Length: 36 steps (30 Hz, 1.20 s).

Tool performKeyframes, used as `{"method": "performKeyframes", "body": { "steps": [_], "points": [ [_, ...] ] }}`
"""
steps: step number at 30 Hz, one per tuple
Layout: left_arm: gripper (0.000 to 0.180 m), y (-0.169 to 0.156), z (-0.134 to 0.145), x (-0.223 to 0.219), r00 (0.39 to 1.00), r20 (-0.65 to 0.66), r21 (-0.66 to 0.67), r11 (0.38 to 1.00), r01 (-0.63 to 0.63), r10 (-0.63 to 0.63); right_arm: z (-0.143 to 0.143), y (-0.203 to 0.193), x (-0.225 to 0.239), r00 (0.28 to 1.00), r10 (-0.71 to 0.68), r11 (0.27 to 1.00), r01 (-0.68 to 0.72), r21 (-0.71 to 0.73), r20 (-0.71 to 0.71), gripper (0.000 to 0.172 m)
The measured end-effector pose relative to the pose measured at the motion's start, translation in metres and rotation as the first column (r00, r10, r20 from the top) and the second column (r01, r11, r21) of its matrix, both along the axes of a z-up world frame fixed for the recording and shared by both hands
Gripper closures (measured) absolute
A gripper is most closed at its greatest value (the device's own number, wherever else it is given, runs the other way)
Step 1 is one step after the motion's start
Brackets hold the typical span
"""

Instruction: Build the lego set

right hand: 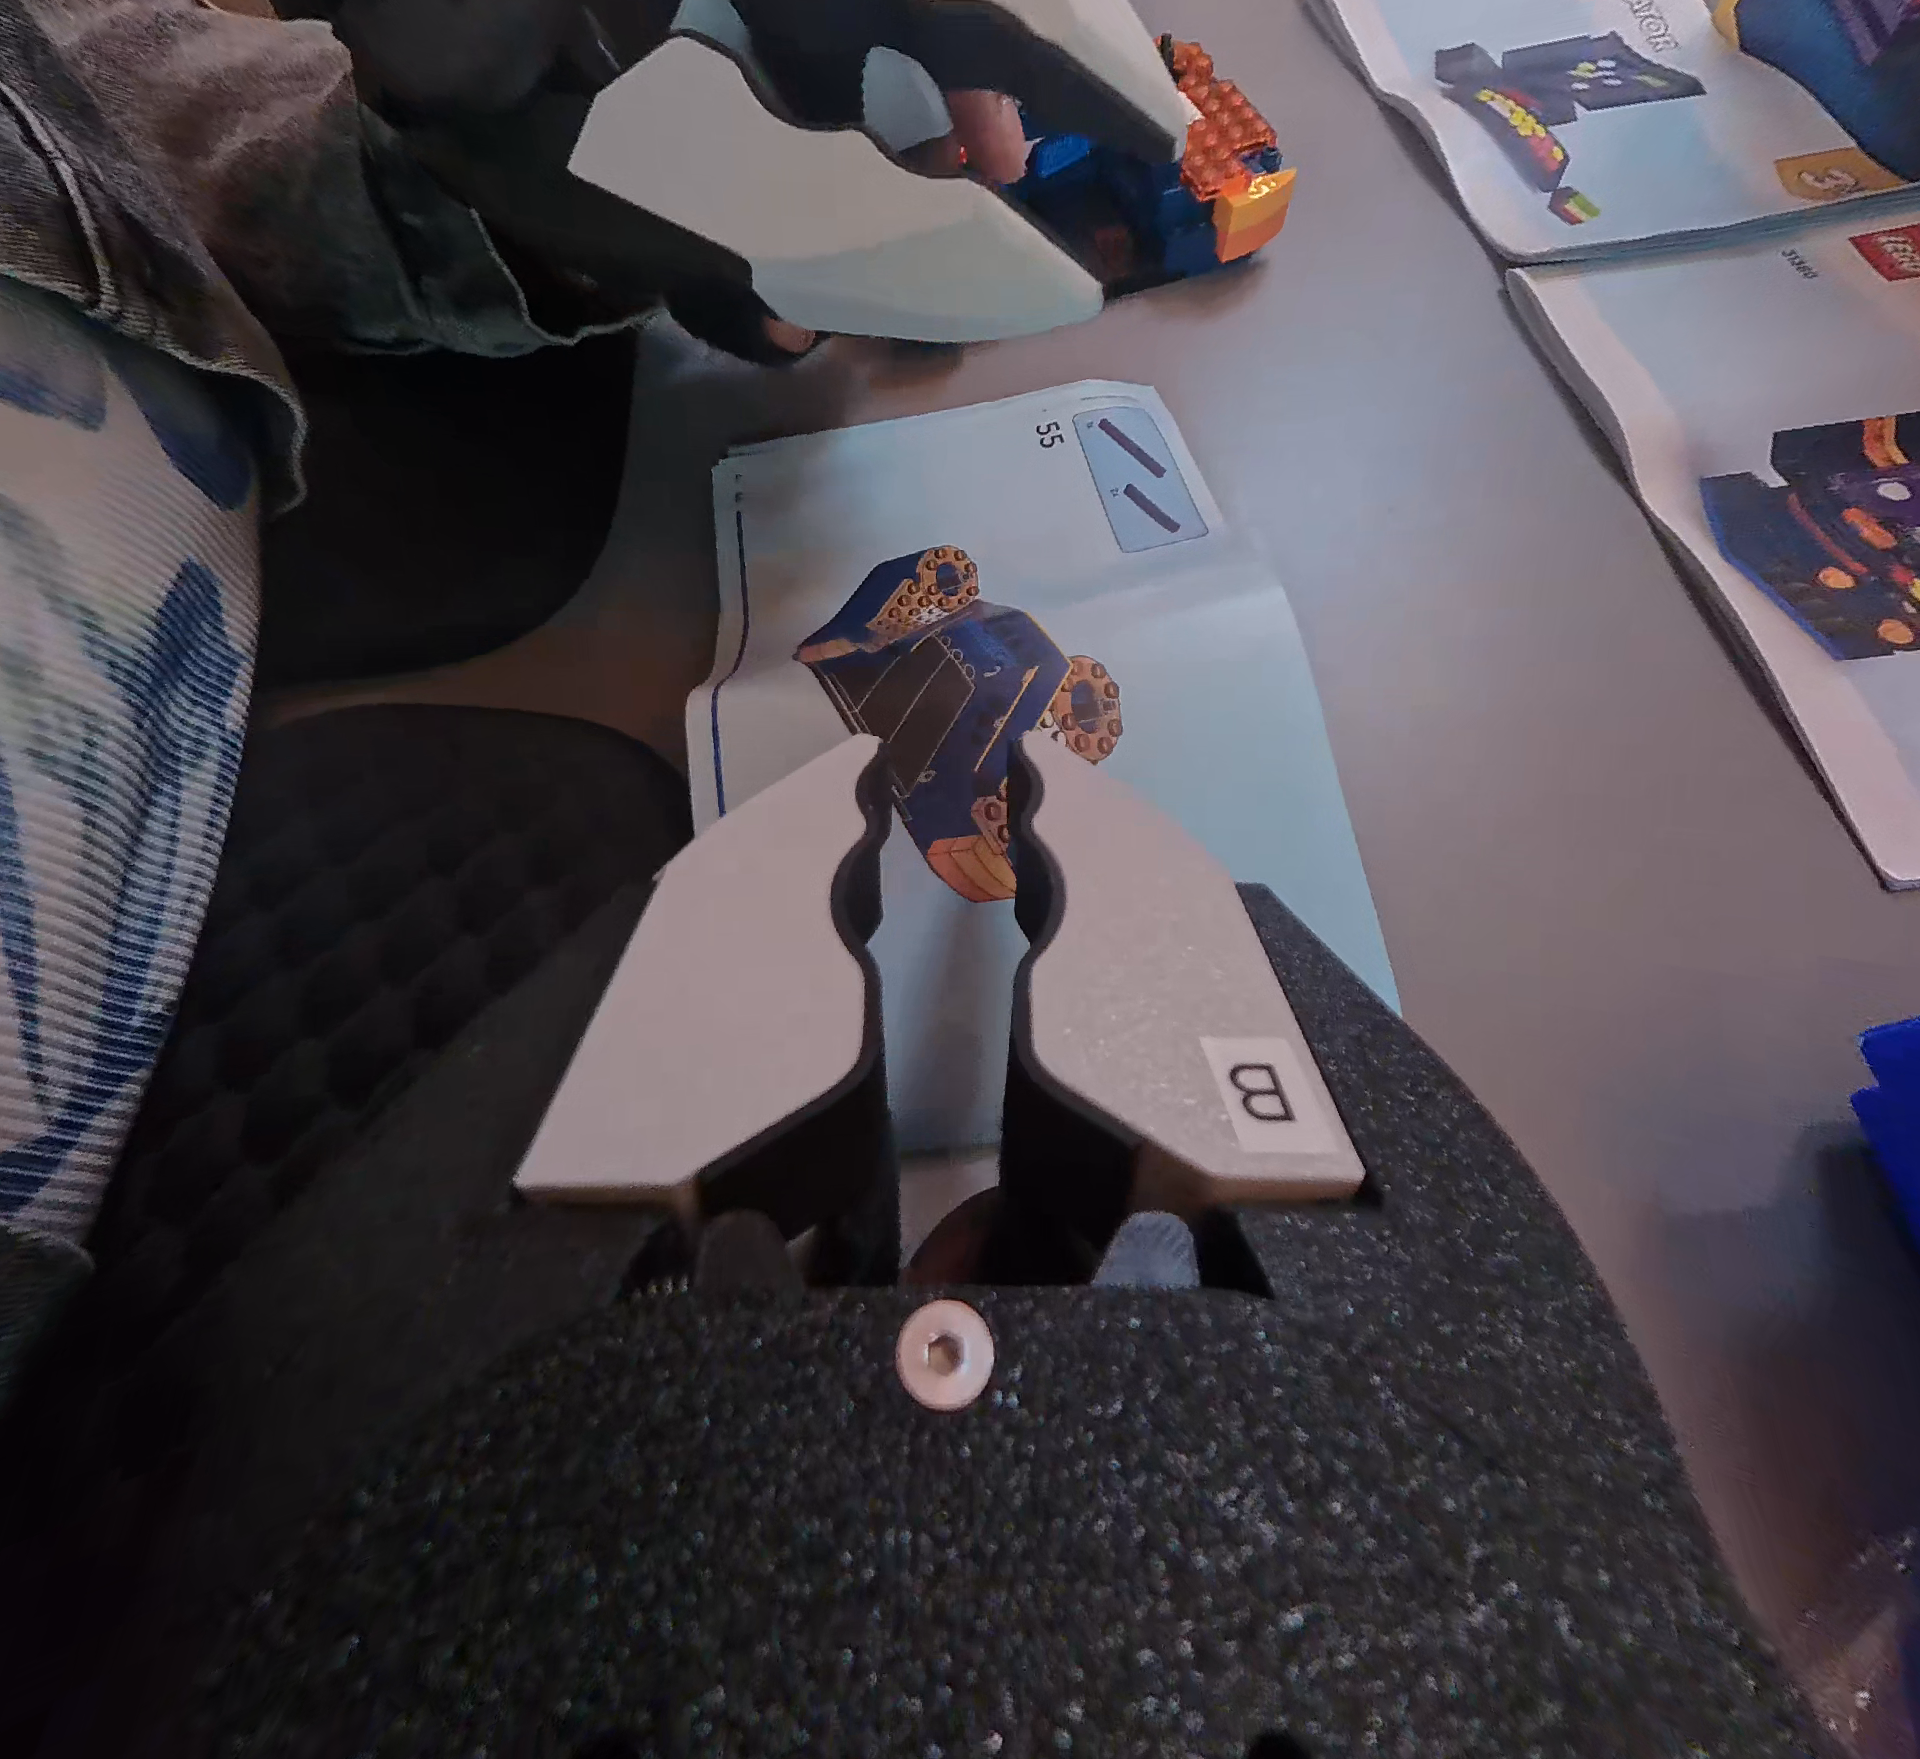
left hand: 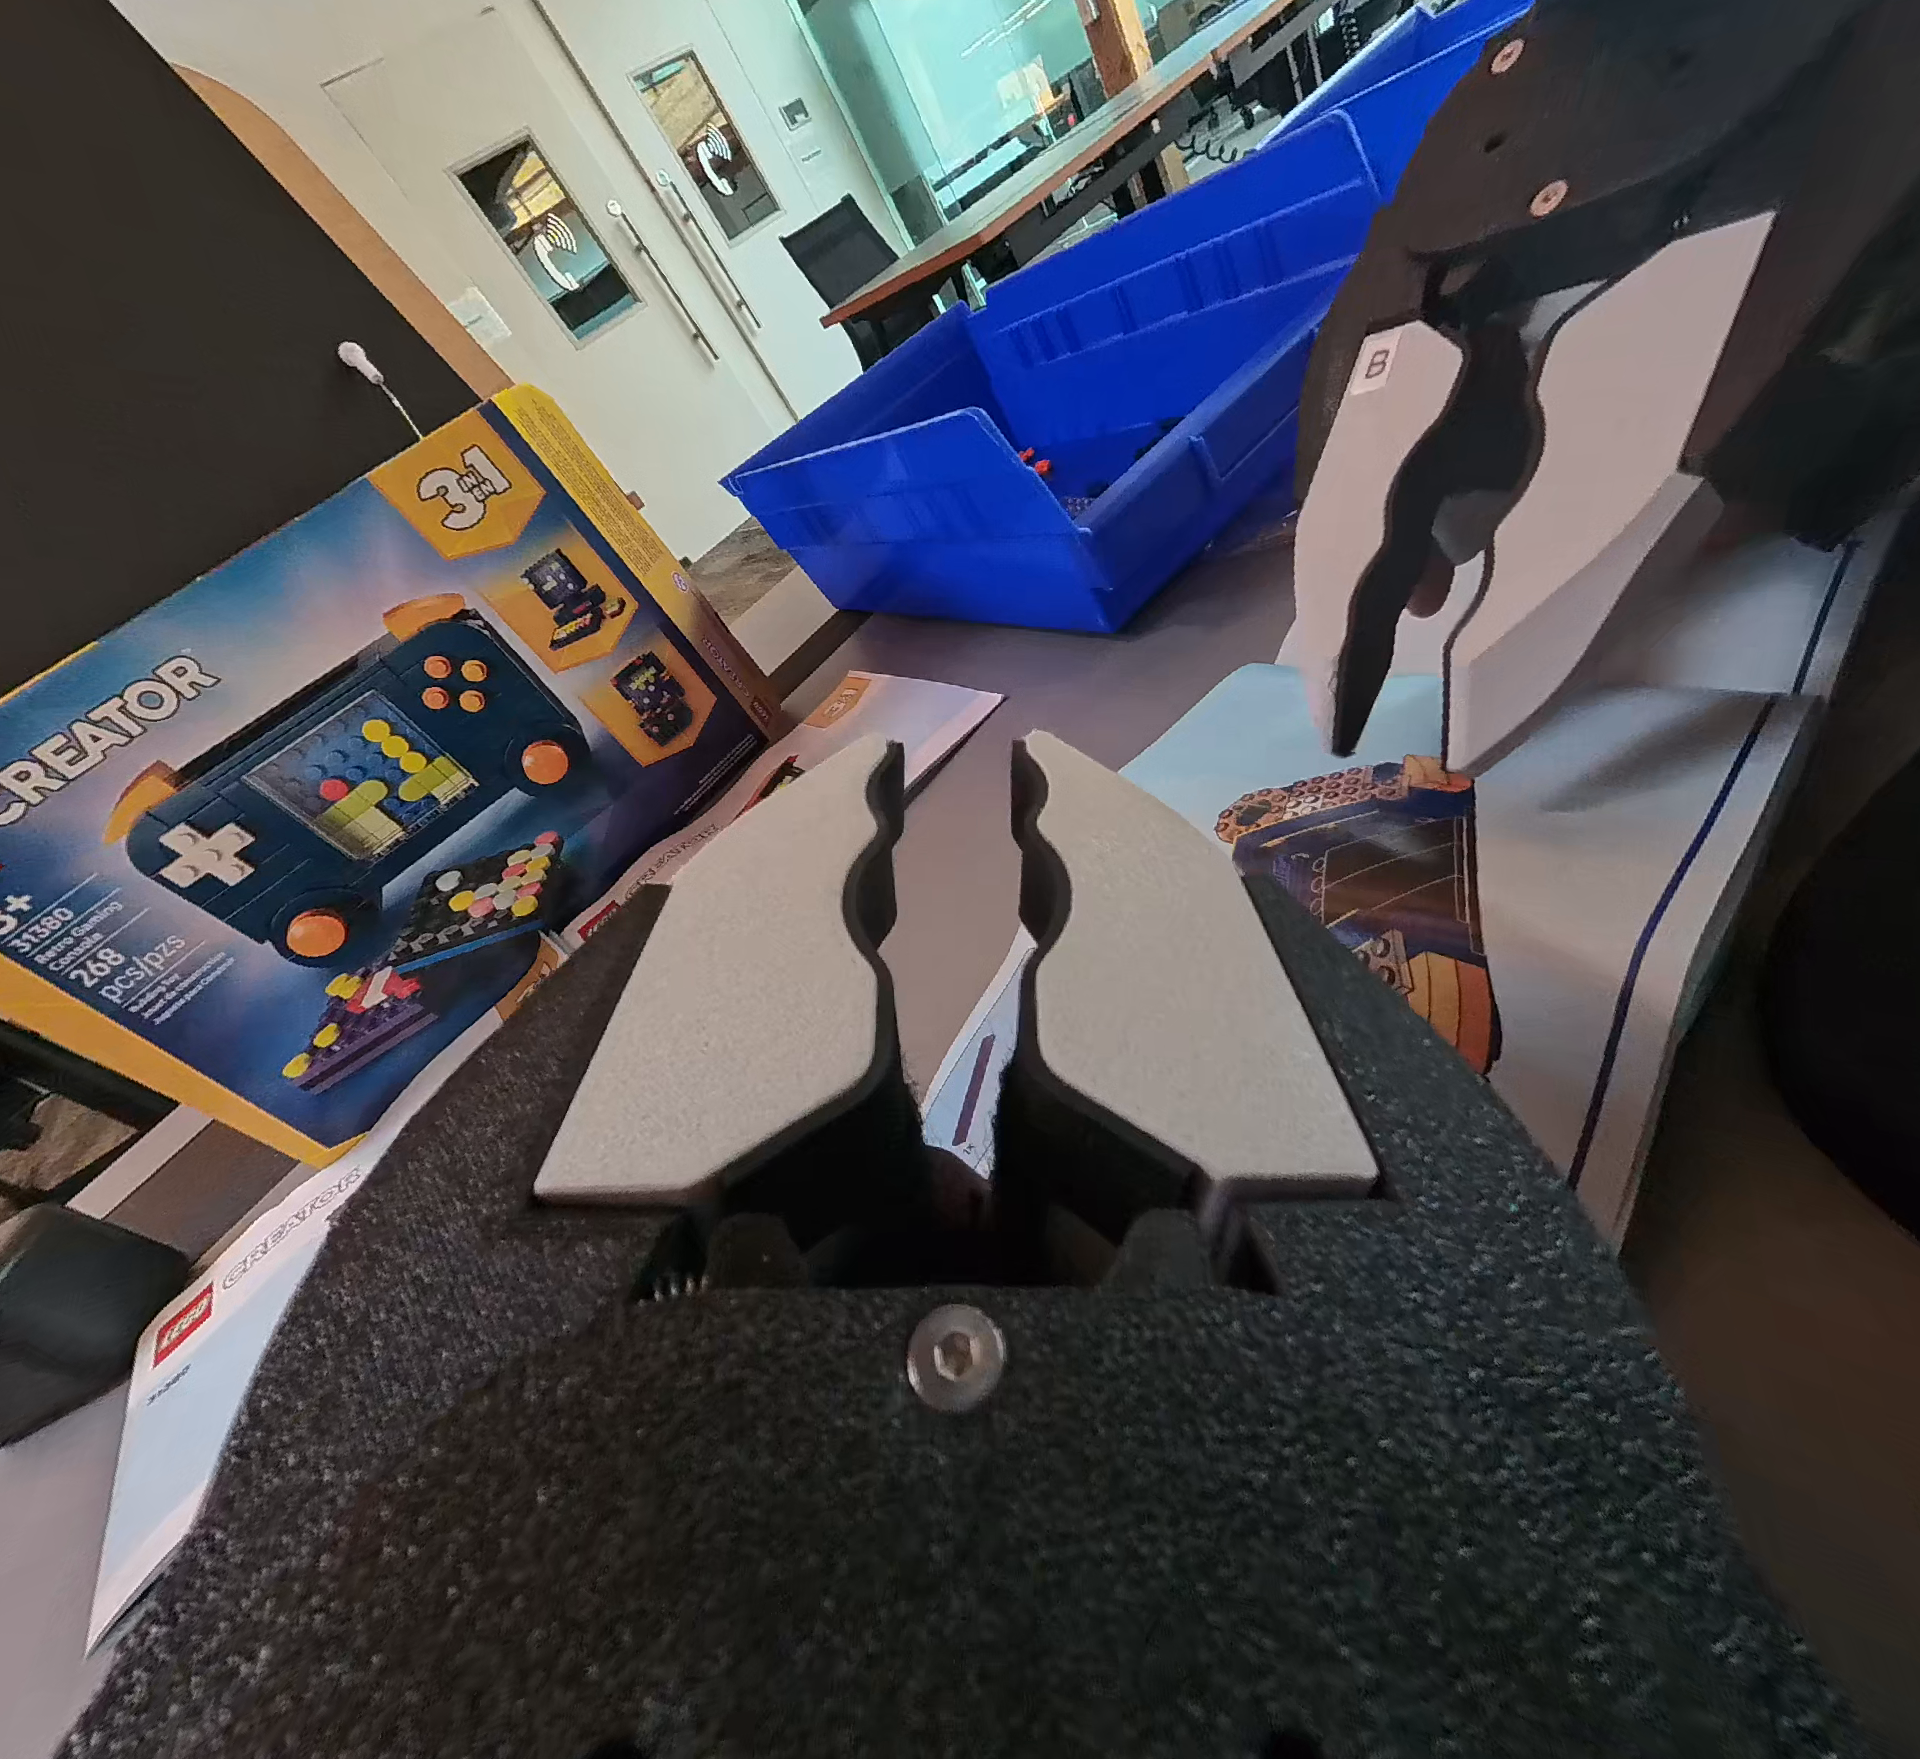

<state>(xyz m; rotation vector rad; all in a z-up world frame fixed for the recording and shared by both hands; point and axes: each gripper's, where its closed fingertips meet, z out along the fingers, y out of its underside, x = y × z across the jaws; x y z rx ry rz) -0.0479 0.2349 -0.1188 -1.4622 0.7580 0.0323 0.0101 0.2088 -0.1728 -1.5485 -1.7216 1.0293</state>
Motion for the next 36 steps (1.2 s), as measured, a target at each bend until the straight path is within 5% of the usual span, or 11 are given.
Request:
{"method": "performKeyframes", "body": {
  "steps": [19,24,28,32,36],
  "points": [
    [0.162,-0.001,0.012,-0.007,0.998,0.058,0.036,0.999,-0.022,0.02,0.006,0.001,-0.001,0.999,0.002,1.0,-0.002,-0.02,-0.042,0.151],
    [0.162,-0.001,0.012,-0.005,0.998,0.058,0.036,0.999,-0.018,0.016,0.019,0.066,0.042,0.967,-0.254,0.96,0.249,0.132,0.025,0.14],
    [0.162,-0.002,0.016,-0.007,0.998,0.063,0.049,0.998,-0.026,0.023,0.024,0.12,0.1,0.875,-0.419,0.897,0.358,0.261,0.241,0.12],
    [0.162,-0.001,0.045,-0.04,0.966,0.203,0.145,0.971,-0.191,0.16,0.026,0.152,0.118,0.828,-0.437,0.891,0.347,0.291,0.35,0.119],
    [0.164,0.001,0.055,-0.093,0.856,0.396,0.1,0.911,-0.4,0.332,0.006,0.165,0.123,0.785,-0.422,0.902,0.313,0.297,0.453,0.116]
  ]
}}
